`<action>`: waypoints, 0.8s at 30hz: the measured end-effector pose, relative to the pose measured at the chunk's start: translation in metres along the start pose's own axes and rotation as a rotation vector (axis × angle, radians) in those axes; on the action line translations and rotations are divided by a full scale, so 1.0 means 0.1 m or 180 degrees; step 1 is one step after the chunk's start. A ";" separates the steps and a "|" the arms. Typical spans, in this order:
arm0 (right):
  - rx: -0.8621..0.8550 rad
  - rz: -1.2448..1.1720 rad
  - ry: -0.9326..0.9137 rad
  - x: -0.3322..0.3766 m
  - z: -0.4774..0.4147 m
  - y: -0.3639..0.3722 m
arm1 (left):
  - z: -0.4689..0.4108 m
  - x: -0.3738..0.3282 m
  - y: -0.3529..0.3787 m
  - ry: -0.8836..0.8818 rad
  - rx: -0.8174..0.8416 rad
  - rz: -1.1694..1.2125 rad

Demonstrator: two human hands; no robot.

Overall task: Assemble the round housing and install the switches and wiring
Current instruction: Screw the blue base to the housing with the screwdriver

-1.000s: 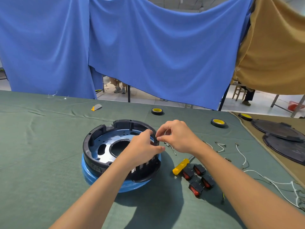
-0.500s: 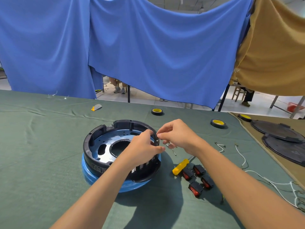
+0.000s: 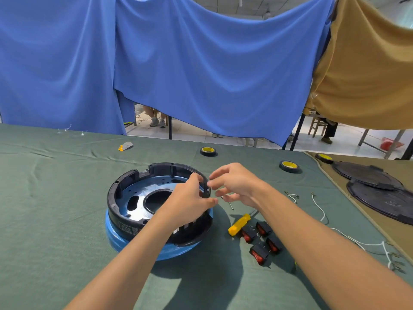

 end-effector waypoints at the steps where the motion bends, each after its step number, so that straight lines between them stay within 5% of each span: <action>1: -0.0199 0.0017 -0.0126 -0.02 -0.03 -0.08 | 0.01 -0.01 -0.01 0.0016 -0.0009 -0.0019; 4: -0.0897 0.1142 -0.0391 -0.18 -0.13 -0.28 | 0.05 -0.06 -0.02 0.0139 -0.0119 -0.0205; 7: -0.0846 0.2445 -0.0401 -0.38 -0.14 -0.16 | 0.10 -0.11 -0.04 0.0326 -0.0335 -0.0519; 20: -0.1179 0.3452 -0.0472 -0.39 -0.04 0.07 | 0.20 -0.27 0.03 0.1027 -0.0907 -0.1826; 24: -0.1547 0.2980 -0.0585 -0.28 0.04 -0.04 | 0.23 -0.31 0.05 0.1159 -0.0999 -0.2196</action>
Point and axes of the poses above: each hand's wrist, its own z-axis away from the middle knuckle, its own y-axis out of the palm, x = y × z, the point moved 6 cm from there along -z, towards the middle knuckle, and after that the axes turned 3 degrees about -x, right-handed, at the moved point
